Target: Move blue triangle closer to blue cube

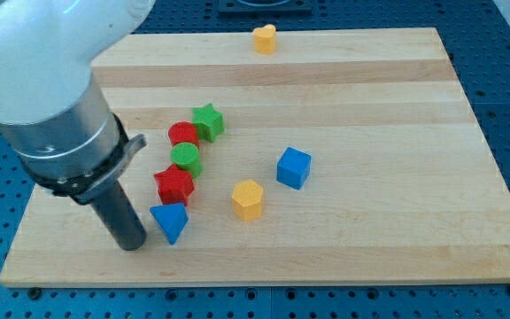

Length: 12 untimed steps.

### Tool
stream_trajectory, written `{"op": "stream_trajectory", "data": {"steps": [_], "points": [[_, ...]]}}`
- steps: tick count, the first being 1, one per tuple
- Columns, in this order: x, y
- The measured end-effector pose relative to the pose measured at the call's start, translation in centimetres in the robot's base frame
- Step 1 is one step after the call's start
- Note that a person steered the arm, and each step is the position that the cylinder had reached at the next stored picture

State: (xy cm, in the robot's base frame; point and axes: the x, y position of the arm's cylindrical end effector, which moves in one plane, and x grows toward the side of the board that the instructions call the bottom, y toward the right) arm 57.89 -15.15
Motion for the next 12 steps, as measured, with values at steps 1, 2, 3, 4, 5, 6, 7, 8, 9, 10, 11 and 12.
{"op": "stream_trajectory", "data": {"steps": [1,2,3,4,5,6,7,8,9,10,11,12], "points": [[0.0,3.5],[0.0,7.7],[0.6,8.5],[1.2,5.6],[1.1,2.6],[-1.1,1.9],[-1.8,1.9],[-1.8,3.8],[-2.2,7.2],[-2.5,9.9],[-2.5,9.2],[-2.7,7.7]]}}
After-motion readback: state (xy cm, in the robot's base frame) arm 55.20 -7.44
